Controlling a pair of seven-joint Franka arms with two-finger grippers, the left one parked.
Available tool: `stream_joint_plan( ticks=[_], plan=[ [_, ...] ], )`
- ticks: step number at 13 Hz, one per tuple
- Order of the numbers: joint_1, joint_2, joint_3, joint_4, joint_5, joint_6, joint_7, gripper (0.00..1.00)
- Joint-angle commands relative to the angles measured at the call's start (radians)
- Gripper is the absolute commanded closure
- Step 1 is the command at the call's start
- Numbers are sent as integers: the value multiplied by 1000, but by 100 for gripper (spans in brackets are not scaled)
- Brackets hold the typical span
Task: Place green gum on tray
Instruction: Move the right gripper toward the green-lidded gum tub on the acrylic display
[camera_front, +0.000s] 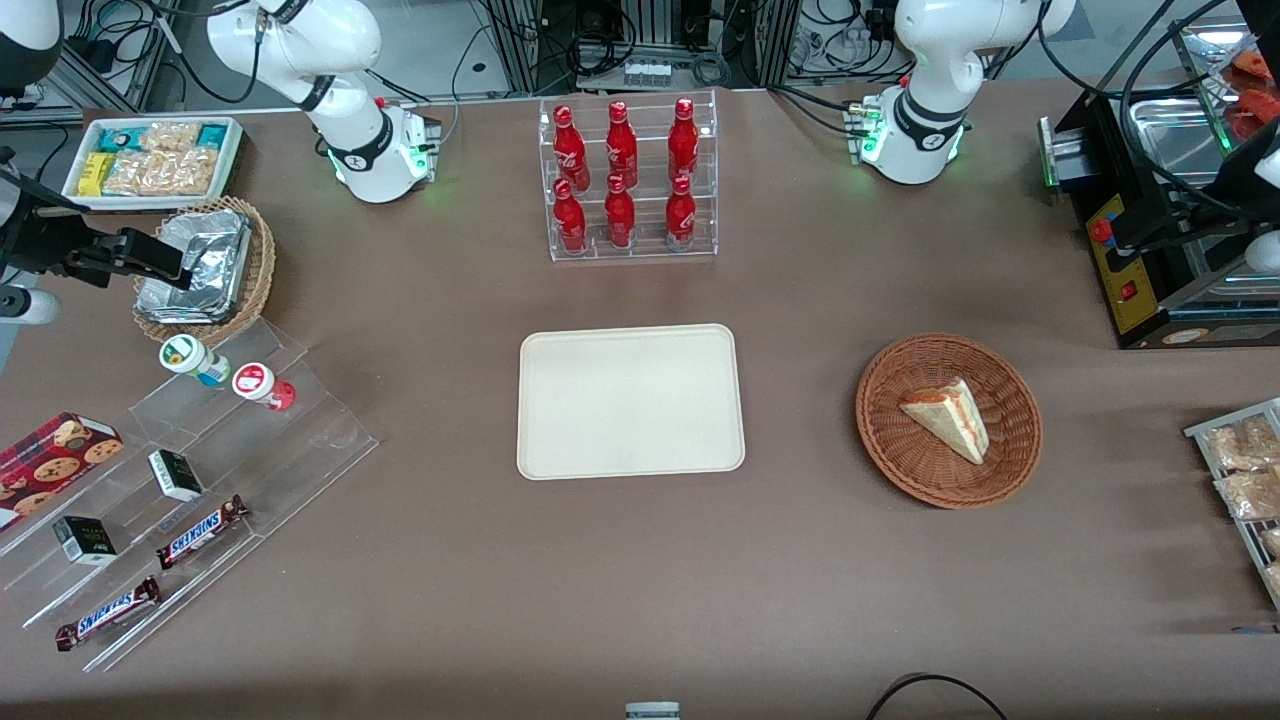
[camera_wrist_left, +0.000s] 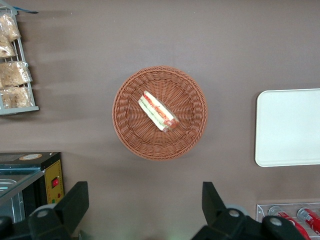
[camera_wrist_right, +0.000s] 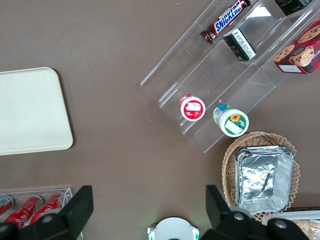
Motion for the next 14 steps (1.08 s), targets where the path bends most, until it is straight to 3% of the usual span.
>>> stream_joint_plan(
  ticks=[1, 8, 14],
  plan=[
    [4, 13, -17, 32, 11, -16, 11, 0],
    [-19, -6, -18, -124, 5, 76, -49, 0],
    [-103, -120, -20, -414, -4, 369, -472, 0]
  ],
)
